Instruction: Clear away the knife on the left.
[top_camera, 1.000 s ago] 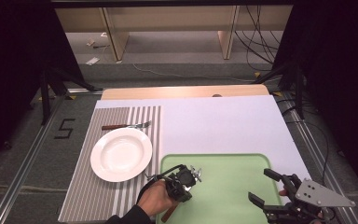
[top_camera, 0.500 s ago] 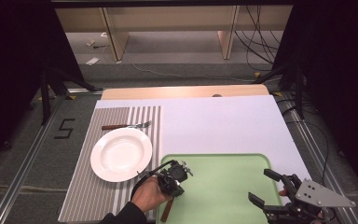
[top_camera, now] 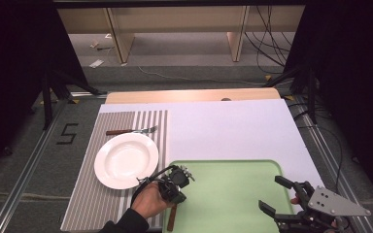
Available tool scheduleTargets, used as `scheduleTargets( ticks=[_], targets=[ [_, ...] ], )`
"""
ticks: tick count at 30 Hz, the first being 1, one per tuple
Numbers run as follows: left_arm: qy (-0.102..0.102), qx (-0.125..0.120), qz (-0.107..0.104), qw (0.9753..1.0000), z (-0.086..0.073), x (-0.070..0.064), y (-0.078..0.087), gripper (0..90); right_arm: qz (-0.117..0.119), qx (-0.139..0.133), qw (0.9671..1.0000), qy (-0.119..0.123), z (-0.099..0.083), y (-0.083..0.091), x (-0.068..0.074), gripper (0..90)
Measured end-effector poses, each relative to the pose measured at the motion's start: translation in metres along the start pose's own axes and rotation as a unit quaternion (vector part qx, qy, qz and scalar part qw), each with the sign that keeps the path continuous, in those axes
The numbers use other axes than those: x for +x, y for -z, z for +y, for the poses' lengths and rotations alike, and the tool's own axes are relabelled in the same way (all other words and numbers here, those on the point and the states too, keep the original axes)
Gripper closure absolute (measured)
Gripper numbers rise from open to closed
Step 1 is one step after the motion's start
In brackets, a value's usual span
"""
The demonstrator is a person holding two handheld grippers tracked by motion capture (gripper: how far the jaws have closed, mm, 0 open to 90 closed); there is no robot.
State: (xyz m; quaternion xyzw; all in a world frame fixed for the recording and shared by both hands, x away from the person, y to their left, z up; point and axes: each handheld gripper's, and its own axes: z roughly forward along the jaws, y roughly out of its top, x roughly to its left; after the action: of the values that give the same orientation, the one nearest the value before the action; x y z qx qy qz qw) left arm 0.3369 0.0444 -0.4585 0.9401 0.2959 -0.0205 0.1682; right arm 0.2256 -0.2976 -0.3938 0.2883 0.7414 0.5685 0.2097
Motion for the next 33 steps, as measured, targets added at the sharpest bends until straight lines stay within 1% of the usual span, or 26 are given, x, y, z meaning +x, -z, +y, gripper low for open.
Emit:
scheduleTargets(
  ticks=[2, 7, 16, 18, 20, 24, 26, 28, 33],
  targets=[
    [-0.001, 0.002, -0.001, 1.0, -0.001, 0.001, 0.001, 89.6, 0.001, 0.0, 1.0, -0.001, 0.0, 0.0, 0.0, 15.7],
    [0.004, 0.004, -0.002, 1.0, -0.005, 0.004, 0.002, 89.6, 0.0, 0.001, 1.0, -0.002, 0.0, 0.0, -0.001, 15.7],
    [0.009, 0.006, -0.001, 0.9999, -0.009, 0.005, 0.004, 89.6, 0.002, 0.0, 1.0, -0.004, 0.0, 0.001, -0.002, 15.7],
    [0.007, 0.007, 0.0, 0.9999, -0.011, 0.005, 0.004, 89.6, 0.002, -0.001, 1.0, -0.005, -0.001, 0.001, -0.003, 15.7],
    [0.007, 0.006, -0.004, 0.9999, -0.014, 0.006, 0.005, 89.6, 0.002, -0.002, 1.0, -0.007, -0.001, 0.001, -0.003, 15.7],
    [0.007, 0.007, -0.002, 1.0, -0.014, 0.005, 0.005, 89.6, 0.002, -0.001, 1.0, -0.009, -0.001, 0.001, -0.004, 15.7],
    [0.002, 0.007, -0.001, 1.0, -0.014, 0.004, 0.005, 89.6, 0.001, 0.0, 1.0, -0.009, -0.001, 0.001, -0.005, 15.7],
    [0.005, 0.007, -0.005, 1.0, -0.014, 0.005, 0.005, 89.6, 0.001, -0.002, 1.0, -0.009, -0.001, 0.001, -0.005, 15.7],
    [0.007, 0.005, -0.008, 0.9999, -0.014, 0.007, 0.005, 89.5, 0.001, -0.002, 1.0, -0.01, -0.001, 0.001, -0.006, 15.7]
  ],
)
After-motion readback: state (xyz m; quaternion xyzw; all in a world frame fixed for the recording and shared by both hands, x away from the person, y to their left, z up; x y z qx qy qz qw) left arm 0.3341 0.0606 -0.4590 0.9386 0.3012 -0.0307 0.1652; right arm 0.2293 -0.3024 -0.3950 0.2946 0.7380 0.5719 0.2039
